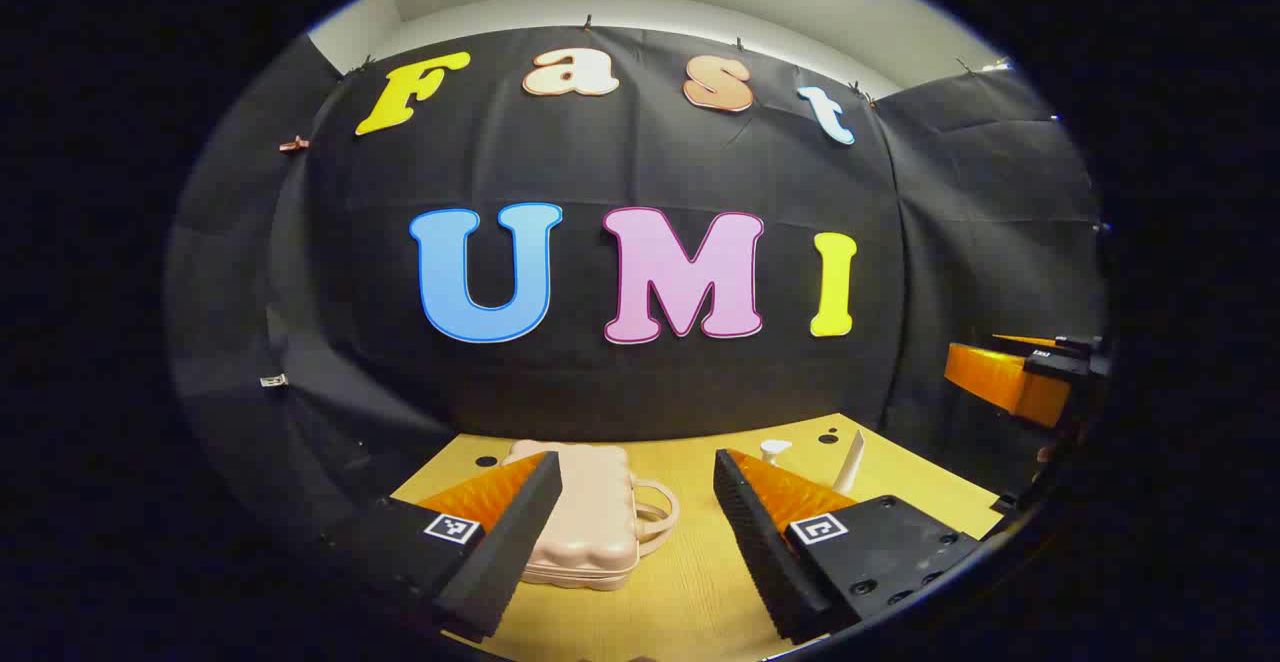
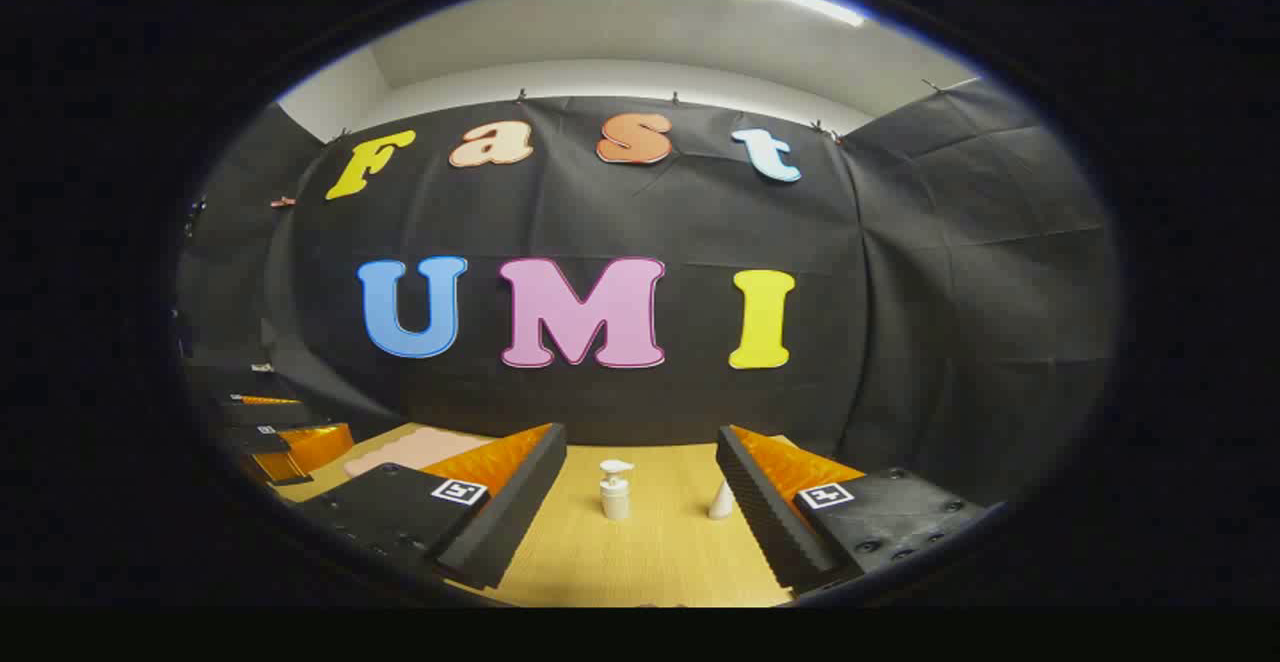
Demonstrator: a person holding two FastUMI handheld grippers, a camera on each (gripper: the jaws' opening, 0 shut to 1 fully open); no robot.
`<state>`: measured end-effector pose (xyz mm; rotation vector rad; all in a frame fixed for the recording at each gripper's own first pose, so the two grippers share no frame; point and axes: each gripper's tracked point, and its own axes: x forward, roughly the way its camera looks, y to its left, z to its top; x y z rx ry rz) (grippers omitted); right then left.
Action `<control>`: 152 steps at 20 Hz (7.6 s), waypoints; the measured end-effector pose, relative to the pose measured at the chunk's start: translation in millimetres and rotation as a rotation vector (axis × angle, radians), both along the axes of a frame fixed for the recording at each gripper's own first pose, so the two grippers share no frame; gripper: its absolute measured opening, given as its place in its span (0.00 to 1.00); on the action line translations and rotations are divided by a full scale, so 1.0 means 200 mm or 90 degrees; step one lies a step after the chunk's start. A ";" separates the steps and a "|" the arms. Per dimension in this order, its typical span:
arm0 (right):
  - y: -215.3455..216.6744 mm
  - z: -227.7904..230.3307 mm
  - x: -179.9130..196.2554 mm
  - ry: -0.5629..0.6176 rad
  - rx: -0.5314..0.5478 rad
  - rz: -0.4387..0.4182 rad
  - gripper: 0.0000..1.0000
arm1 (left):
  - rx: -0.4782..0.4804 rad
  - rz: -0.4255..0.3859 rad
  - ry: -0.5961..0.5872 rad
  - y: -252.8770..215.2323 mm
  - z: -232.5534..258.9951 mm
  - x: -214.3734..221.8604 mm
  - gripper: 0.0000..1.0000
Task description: First open the suitcase, pack the skin care products into it, and then close the suitcase.
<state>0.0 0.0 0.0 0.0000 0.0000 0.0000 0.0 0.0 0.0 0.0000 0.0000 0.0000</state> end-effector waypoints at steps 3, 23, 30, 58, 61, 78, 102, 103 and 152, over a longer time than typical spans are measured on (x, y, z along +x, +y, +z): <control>0.00 -0.01 0.06 0.003 0.004 0.006 0.96 | 0.003 0.004 0.004 -0.01 -0.01 0.05 0.96; -0.16 -0.13 0.35 0.030 0.005 -0.002 0.97 | 0.026 -0.016 0.054 -0.19 -0.21 0.48 0.96; -0.26 -0.28 0.57 0.067 -0.002 0.010 0.96 | 0.017 -0.019 0.146 -0.32 -0.55 0.94 0.96; -0.37 -0.65 0.79 0.163 -0.011 0.030 0.97 | 0.004 0.059 0.462 -0.26 -1.12 1.50 0.14; -0.32 -0.65 0.81 0.160 0.001 0.042 0.97 | -0.045 0.031 0.451 -0.25 -0.84 1.48 0.13; -0.13 -0.70 0.70 0.193 -0.002 0.007 0.99 | 0.098 0.234 0.402 1.91 -0.25 1.22 0.11; -0.09 -0.81 0.64 0.175 -0.058 -0.079 0.97 | 0.065 0.312 0.303 2.52 -0.87 1.32 0.97; -0.11 -0.80 0.65 0.172 -0.054 -0.082 0.96 | 0.073 0.305 0.273 2.45 -0.76 1.32 0.98; -0.73 -1.75 1.25 0.283 0.002 -0.136 0.96 | 0.016 -0.277 0.165 -0.90 -1.07 1.54 0.65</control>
